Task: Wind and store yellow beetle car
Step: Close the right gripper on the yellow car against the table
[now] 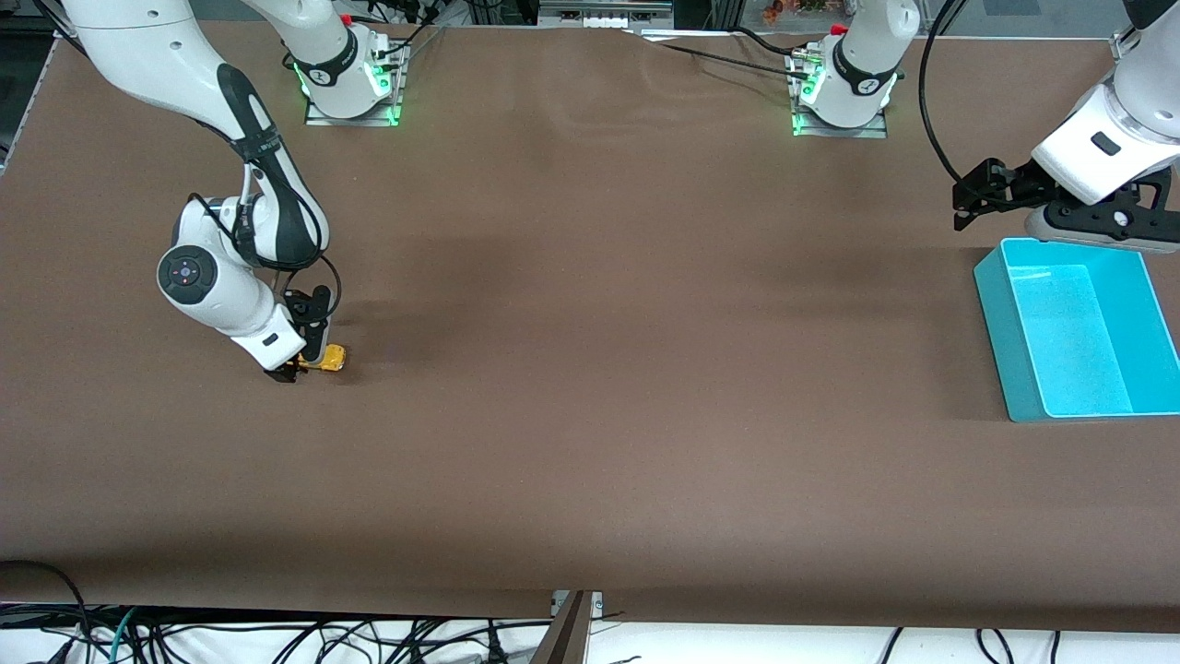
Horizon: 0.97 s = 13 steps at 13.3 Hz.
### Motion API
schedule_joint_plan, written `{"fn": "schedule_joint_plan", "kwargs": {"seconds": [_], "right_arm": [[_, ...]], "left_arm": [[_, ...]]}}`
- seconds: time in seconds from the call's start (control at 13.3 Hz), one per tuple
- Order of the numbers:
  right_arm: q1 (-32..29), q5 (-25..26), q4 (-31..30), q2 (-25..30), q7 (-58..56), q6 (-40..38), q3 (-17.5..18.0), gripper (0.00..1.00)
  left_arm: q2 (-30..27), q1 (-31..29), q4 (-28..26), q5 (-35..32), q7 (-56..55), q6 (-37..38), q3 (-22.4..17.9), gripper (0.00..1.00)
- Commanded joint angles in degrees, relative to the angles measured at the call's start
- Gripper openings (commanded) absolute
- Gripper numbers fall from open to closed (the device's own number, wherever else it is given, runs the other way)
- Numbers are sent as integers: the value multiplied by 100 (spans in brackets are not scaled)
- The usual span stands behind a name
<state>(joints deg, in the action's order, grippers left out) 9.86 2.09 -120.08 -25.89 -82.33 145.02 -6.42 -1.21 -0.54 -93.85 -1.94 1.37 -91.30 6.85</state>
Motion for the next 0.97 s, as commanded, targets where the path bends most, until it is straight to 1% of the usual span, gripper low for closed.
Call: {"fn": "schedule_joint_plan", "kwargs": {"seconds": [0.0, 0.07, 0.15, 0.22, 0.38, 0.45, 0.75, 0.9], "right_arm": [[-72, -7, -270, 190, -169, 202, 27, 92], [-72, -7, -270, 189, -169, 211, 27, 80], [-72, -7, -270, 189, -186, 211, 27, 65], [-72, -7, -270, 189, -256, 211, 27, 43], [-72, -7, -261, 189, -292, 211, 27, 23], [-72, -7, -261, 181, -301, 211, 27, 18], [-107, -7, -261, 40, -528, 334, 27, 18], [-466, -7, -261, -74, -888, 448, 36, 18]], "left_arm": [[-46, -8, 7, -17, 38, -2, 18, 100], [-46, -8, 7, -17, 38, -2, 18, 100], [-46, -8, 7, -17, 38, -2, 9, 100], [-46, -8, 7, -17, 38, -2, 9, 100], [-46, 1, 7, -17, 38, -11, 9, 100], [-46, 1, 7, -17, 38, -11, 9, 100], [-46, 1, 7, -17, 38, -11, 9, 100], [-46, 1, 7, -17, 38, -20, 9, 100]]}}
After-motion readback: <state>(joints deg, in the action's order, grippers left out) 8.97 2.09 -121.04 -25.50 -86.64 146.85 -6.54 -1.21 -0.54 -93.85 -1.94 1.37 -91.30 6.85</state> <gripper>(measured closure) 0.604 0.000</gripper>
